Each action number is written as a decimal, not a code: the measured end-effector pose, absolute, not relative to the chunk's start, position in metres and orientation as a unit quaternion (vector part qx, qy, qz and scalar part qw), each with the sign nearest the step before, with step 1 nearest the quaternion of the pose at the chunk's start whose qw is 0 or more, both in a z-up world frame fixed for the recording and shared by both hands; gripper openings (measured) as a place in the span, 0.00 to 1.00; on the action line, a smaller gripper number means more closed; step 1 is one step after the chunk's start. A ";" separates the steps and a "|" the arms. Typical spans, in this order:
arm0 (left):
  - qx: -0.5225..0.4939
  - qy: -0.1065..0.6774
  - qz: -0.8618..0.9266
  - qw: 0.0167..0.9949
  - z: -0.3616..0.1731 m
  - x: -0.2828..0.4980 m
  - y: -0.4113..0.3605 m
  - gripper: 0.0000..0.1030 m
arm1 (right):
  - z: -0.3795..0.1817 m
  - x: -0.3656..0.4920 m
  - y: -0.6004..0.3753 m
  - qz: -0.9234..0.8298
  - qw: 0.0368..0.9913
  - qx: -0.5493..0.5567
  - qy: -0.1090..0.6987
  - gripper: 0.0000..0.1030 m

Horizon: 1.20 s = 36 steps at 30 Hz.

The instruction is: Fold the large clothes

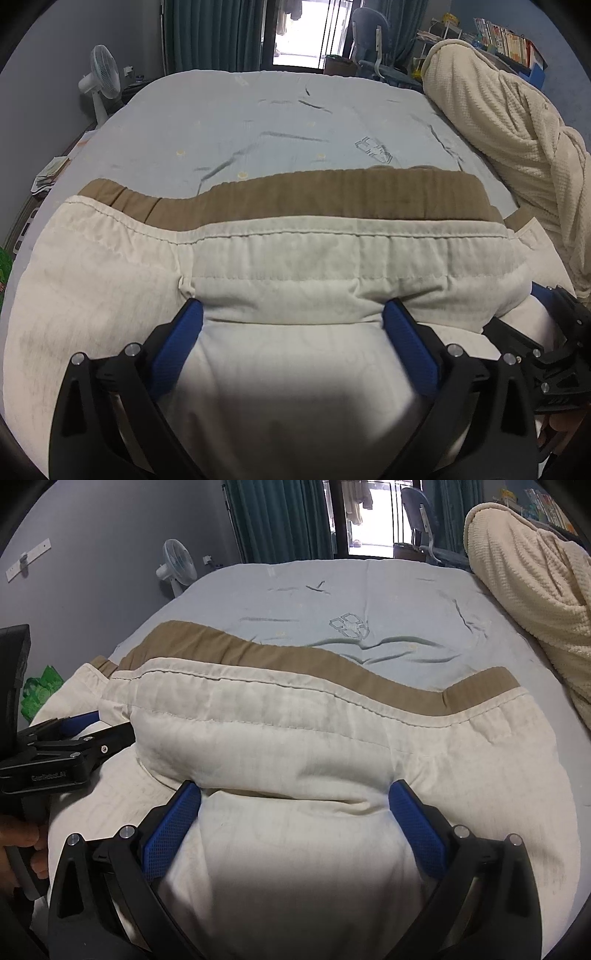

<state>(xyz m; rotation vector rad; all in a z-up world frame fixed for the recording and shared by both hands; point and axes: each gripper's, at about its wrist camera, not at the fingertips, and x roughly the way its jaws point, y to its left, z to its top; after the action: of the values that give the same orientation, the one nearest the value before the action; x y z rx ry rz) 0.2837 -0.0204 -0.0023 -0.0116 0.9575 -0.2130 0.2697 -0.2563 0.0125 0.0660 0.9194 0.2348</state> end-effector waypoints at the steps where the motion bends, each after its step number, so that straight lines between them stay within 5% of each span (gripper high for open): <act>1: -0.005 0.459 -0.102 0.882 -0.003 0.285 -0.020 0.92 | 0.012 0.270 -0.256 0.112 0.889 0.031 0.442 0.95; 19: -0.049 0.436 -0.115 0.891 0.043 0.272 -0.021 0.85 | 0.050 0.261 -0.274 0.094 0.905 0.094 0.404 0.92; 36: -0.044 0.448 -0.110 0.886 0.019 0.289 -0.016 0.86 | 0.030 0.275 -0.291 0.092 0.897 0.116 0.417 0.94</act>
<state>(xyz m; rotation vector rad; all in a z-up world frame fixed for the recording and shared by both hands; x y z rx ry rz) 0.2886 -0.0157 0.0191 -0.0925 0.9311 -0.2278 0.2755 -0.2908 0.0305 0.2400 0.8633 0.1912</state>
